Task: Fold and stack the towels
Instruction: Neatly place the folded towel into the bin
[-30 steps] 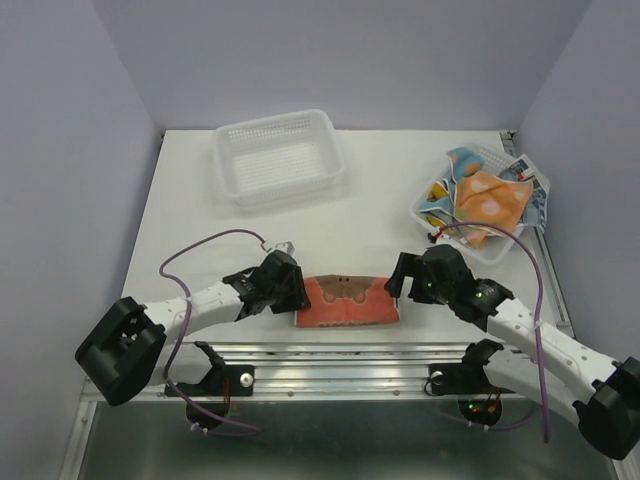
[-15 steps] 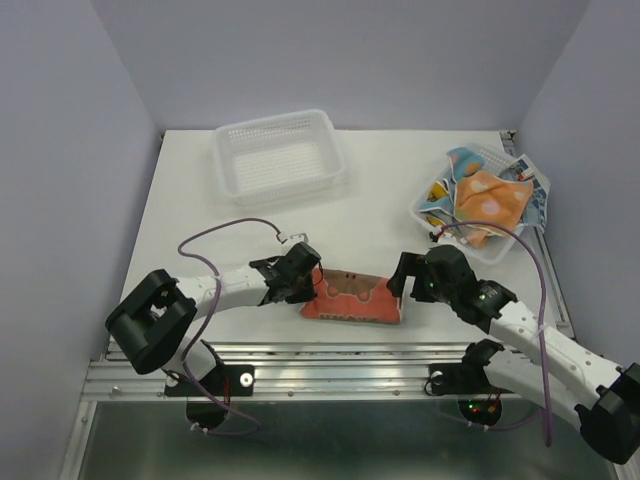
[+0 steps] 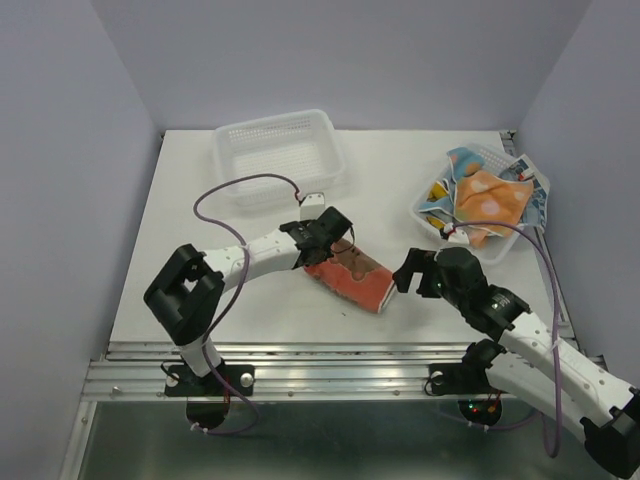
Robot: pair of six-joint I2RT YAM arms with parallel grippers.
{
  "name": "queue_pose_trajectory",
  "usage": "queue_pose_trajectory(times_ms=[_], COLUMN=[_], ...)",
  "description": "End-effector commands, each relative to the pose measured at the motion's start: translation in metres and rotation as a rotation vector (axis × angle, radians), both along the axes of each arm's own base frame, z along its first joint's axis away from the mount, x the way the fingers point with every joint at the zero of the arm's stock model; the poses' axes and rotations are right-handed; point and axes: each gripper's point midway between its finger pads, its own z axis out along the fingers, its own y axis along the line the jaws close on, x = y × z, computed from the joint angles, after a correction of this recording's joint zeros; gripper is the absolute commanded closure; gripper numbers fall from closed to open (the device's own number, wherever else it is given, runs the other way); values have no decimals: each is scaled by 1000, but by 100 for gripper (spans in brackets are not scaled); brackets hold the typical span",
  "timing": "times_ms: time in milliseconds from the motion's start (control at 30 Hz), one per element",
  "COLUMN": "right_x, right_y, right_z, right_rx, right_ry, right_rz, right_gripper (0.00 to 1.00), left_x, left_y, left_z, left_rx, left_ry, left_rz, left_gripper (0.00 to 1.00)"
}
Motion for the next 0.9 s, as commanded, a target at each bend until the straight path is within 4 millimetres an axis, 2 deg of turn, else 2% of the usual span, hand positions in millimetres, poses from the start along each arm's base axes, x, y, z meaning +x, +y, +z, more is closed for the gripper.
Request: queue_pose_trajectory(times_ms=[0, 33, 133, 167, 233, 267, 333, 433, 600, 667, 733, 767, 833, 867], right_x=[16, 17, 16, 17, 16, 16, 16, 17, 17, 18, 18, 18, 19, 19], right_y=[0, -1, -1, -1, -2, -2, -2, -2, -4, -5, -6, -6, -6, -7], right_z=[35, 34, 34, 34, 33, 34, 34, 33, 32, 33, 33, 33, 35, 34], right_rx=[40, 37, 41, 41, 39, 42, 41, 39, 32, 32, 27, 28, 30, 26], right_ry=[-135, -136, -135, -139, -136, -140, -140, -140, -138, -142, -143, -145, -148, -148], right_rz=[-37, -44, -43, -45, -47, -47, -46, -51, -61, -65, -69, -69, -73, -74], right_gripper=[0, 0, 0, 0, 0, 0, 0, 0, 0, 0, 0, 0, 0, 0], left_x=[38, 51, 67, 78, 92, 102, 116, 136, 161, 174, 182, 187, 199, 204], left_y=[15, 7, 0, -8, -11, -15, -13, -14, -17, -9, -6, -5, 0, 2], left_z=[42, 51, 59, 74, 81, 96, 103, 136, 174, 190, 194, 208, 211, 226], left_rx=[176, 191, 237, 234, 253, 257, 287, 303, 262, 254, 242, 224, 193, 175], left_ry=[-139, -164, -181, -211, -229, -256, -275, -341, -405, -426, -423, -440, -433, -456], left_rz=[58, 54, 46, 28, 25, 7, 2, -19, -57, -61, -68, -66, -79, -77], left_gripper=[100, 100, 100, 100, 100, 100, 100, 100, 100, 100, 100, 100, 100, 100])
